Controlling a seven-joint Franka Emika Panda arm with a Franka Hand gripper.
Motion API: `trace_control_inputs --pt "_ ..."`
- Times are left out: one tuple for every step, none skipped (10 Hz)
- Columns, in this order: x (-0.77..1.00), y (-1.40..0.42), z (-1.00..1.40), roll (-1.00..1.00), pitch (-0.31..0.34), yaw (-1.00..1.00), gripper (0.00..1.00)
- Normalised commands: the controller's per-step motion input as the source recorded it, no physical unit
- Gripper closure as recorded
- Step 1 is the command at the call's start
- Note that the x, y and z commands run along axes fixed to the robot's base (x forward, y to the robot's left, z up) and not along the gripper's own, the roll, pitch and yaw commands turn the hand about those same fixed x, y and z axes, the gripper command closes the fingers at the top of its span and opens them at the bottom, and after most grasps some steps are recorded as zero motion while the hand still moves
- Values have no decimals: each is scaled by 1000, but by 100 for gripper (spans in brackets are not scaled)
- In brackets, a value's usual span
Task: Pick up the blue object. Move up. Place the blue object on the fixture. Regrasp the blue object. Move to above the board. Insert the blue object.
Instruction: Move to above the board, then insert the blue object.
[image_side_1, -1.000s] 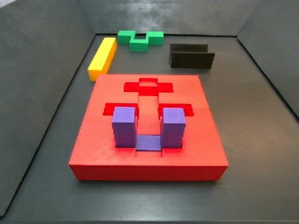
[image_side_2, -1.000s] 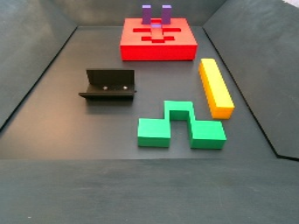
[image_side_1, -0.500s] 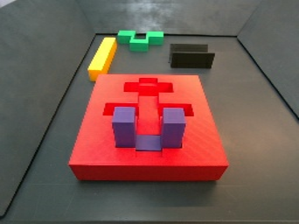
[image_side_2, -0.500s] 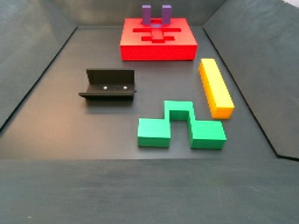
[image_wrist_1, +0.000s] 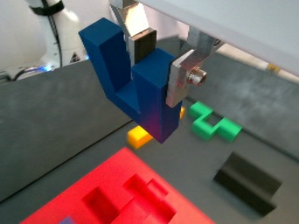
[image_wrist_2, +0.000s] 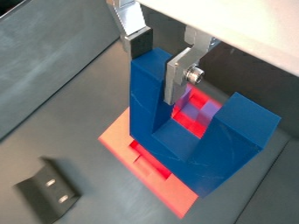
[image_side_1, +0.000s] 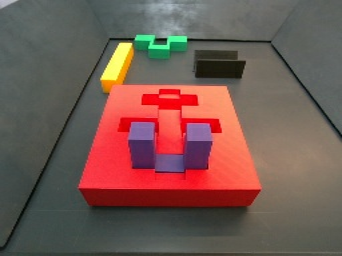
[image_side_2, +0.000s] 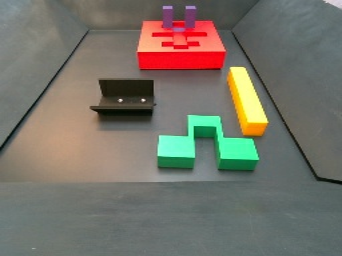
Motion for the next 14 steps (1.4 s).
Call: trace_control_inputs --pt "-82 29 4 -704 -115 18 100" --pt "-81 33 10 -562 -110 16 100" --pt "-57 15 -5 -284 -80 3 100" --pt "-40 15 -1 -207 -64 -7 100" --pt "0 0 -20 -21 -39 0 100" --pt "29 0 0 -123 -136 0 100" --pt "140 0 3 -169 -170 -71 100" --pt "283 0 123 -273 -271 -214 100" --pt "329 0 249 -410 -334 -303 100" --pt "400 66 231 -474 -281 -417 100" --pt "300 20 91 -360 -320 -491 100" --pt "303 77 0 -276 -300 -523 100" --pt "383 123 -3 -239 -259 -594 100" --pt "383 194 -443 0 -49 -466 100"
